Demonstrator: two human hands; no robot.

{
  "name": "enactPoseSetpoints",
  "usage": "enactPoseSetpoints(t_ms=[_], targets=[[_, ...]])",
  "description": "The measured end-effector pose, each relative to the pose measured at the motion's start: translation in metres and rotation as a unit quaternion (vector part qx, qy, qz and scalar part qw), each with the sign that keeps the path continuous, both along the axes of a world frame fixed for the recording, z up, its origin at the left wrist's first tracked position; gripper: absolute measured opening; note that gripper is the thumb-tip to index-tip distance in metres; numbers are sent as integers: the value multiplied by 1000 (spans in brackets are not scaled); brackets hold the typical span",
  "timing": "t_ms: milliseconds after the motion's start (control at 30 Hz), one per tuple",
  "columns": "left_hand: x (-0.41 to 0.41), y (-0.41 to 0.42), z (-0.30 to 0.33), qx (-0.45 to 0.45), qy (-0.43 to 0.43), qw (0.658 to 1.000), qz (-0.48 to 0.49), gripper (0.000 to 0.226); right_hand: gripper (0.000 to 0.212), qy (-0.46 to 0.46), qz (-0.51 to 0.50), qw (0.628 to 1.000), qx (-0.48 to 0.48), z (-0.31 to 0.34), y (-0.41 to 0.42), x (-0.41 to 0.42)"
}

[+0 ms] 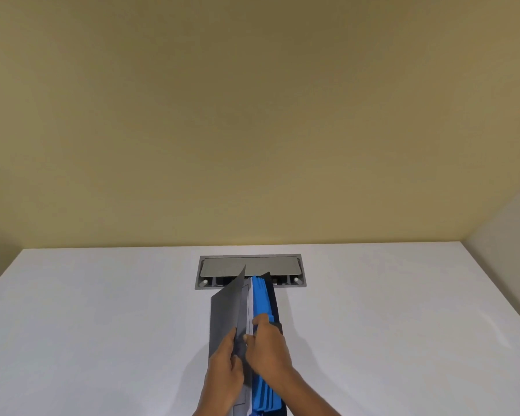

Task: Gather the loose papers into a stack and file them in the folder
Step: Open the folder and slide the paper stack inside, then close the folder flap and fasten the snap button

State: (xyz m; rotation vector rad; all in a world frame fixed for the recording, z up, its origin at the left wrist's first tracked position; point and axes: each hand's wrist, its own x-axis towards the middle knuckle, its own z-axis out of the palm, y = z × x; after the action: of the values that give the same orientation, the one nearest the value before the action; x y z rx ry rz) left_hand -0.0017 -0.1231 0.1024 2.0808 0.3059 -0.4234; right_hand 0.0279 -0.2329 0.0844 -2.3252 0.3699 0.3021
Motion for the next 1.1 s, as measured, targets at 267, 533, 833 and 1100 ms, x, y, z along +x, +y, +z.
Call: enactPoseSetpoints(t_ms=[267, 533, 833, 1100], targets=[[4, -8, -16, 29, -16, 999, -36, 56, 25, -8, -9, 999, -37, -6, -15, -8], [5, -39, -53, 56, 22, 996, -72, 59, 16, -2, -24, 999, -43, -22, -51, -23], [-3, -70, -101, 136, 49, 975, -167, 71, 13, 56, -49, 997, 4, -58, -98, -51], [6, -62, -121, 181, 63, 954, -232, 73, 28, 35, -33, 999, -4, -72, -100, -46]])
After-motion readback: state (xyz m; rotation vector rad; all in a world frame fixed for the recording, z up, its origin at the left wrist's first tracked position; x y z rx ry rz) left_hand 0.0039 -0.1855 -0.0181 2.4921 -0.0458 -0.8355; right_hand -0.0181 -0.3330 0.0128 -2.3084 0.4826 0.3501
